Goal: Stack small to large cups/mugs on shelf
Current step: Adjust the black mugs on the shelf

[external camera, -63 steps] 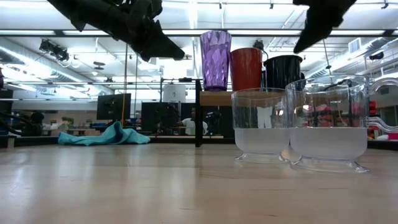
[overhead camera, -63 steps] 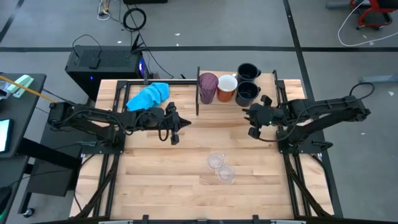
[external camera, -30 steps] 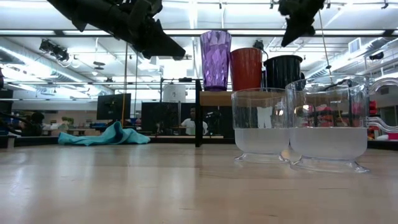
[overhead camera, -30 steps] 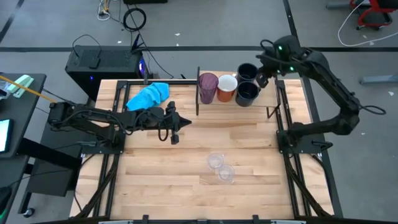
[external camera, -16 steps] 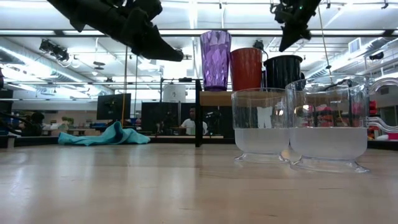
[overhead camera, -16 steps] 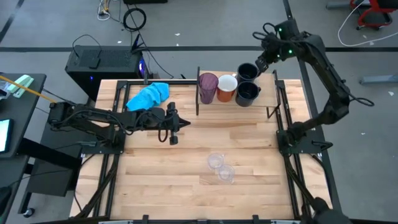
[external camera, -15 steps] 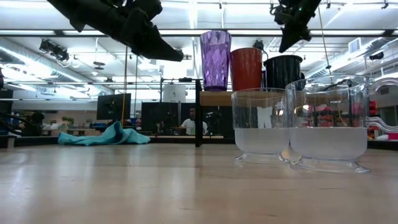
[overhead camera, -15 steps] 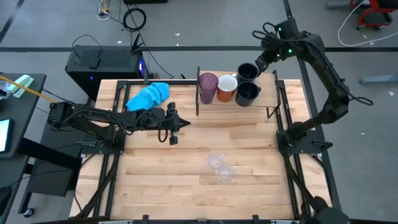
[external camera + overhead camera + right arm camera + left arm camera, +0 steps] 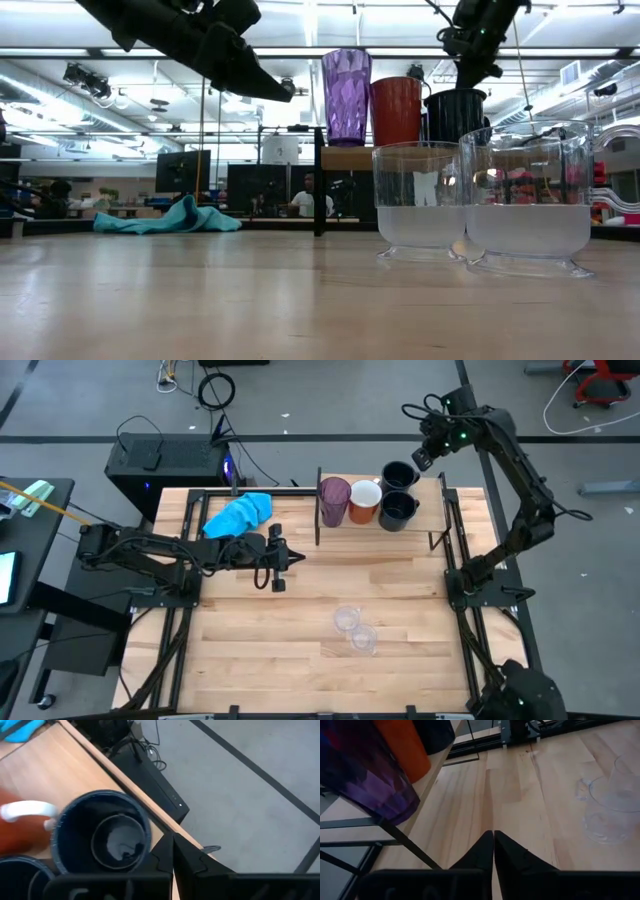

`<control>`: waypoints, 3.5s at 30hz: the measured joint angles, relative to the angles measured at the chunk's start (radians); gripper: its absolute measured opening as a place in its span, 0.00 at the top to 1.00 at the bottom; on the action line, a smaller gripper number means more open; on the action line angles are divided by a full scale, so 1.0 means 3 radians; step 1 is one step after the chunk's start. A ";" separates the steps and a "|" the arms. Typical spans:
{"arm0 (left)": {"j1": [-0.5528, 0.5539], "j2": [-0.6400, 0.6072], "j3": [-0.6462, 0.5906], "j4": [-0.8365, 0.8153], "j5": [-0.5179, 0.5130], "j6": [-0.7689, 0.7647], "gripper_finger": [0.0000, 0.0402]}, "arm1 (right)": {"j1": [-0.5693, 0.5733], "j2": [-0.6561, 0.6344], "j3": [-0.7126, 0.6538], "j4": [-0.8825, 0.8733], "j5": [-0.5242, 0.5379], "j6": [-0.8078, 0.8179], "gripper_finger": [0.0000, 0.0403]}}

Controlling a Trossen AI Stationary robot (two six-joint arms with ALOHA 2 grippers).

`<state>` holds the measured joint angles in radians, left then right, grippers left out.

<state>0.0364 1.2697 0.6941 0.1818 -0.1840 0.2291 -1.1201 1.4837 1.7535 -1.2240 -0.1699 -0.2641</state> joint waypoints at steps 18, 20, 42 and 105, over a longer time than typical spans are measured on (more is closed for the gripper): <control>0.0000 0.0000 0.0000 0.0027 -0.0021 -0.0025 0.94 | -0.0030 -0.0018 0.0001 0.0066 -0.0090 -0.0157 0.98; 0.0000 0.0000 0.0000 0.0025 -0.0019 -0.0026 0.94 | -0.0031 -0.0018 0.0001 0.0067 -0.0090 -0.0169 0.98; 0.0000 0.0000 0.0000 0.0027 -0.0019 -0.0024 0.95 | -0.0031 -0.0018 0.0001 0.0088 -0.0089 -0.0305 0.98; 0.0000 0.0000 0.0000 -0.0001 -0.0019 0.0008 0.95 | -0.0117 0.0299 0.0147 0.0439 -0.0313 -0.0052 0.98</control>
<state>0.0363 1.2697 0.6941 0.1816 -0.1898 0.2315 -1.1553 1.5734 1.7976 -1.0924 -0.2638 -0.2797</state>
